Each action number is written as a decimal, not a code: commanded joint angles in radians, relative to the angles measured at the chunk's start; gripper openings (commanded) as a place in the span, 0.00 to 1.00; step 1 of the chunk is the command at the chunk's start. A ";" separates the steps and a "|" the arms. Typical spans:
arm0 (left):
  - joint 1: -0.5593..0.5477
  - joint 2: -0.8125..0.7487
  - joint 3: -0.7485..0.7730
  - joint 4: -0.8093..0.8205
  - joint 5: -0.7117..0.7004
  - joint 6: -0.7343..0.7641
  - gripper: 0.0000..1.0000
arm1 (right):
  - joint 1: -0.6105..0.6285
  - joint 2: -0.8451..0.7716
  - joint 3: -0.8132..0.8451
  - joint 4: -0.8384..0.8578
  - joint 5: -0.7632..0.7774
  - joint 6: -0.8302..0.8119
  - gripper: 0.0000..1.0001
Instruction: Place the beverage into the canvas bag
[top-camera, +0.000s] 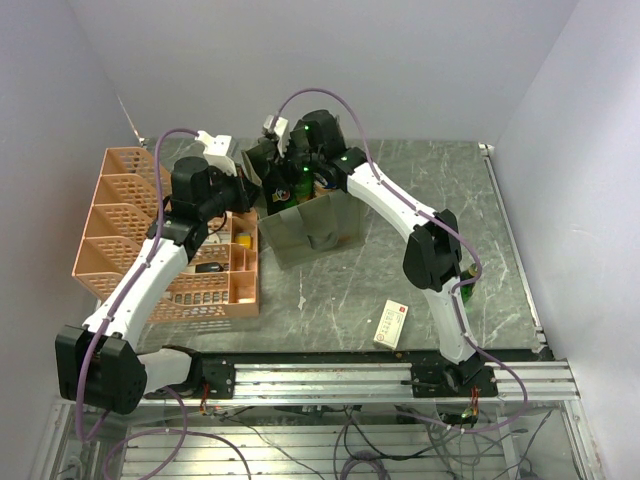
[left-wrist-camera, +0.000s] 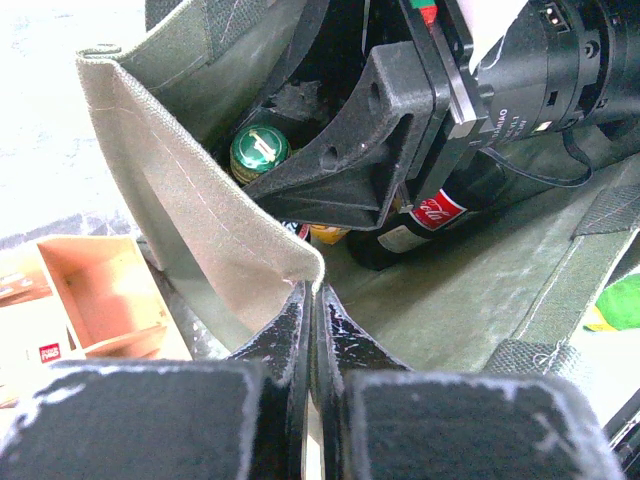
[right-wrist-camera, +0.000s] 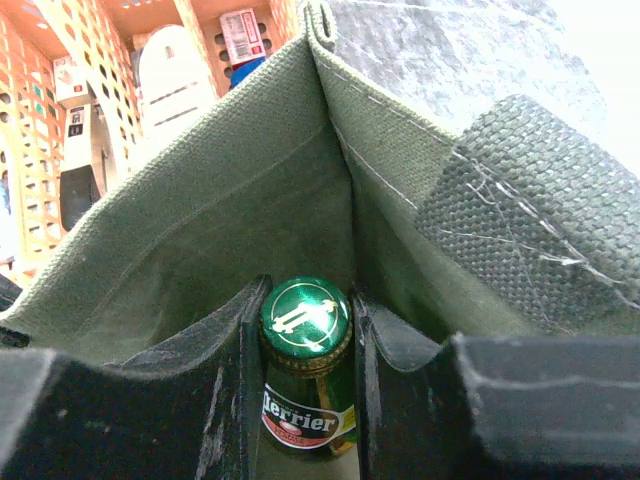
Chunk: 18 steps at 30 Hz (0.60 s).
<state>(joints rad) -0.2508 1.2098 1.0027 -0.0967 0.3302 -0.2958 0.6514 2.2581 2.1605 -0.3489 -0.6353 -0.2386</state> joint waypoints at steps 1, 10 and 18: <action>0.018 -0.023 -0.013 0.002 0.028 -0.012 0.07 | 0.008 -0.009 0.008 0.111 -0.024 -0.046 0.00; 0.024 -0.033 -0.010 -0.001 0.032 -0.007 0.07 | 0.011 0.001 -0.031 0.073 -0.016 -0.105 0.00; 0.025 -0.019 -0.012 0.019 0.040 -0.016 0.07 | 0.025 0.001 -0.083 0.046 0.009 -0.157 0.08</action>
<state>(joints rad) -0.2436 1.2030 0.9974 -0.1009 0.3439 -0.3000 0.6655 2.2585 2.0937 -0.3439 -0.6357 -0.3416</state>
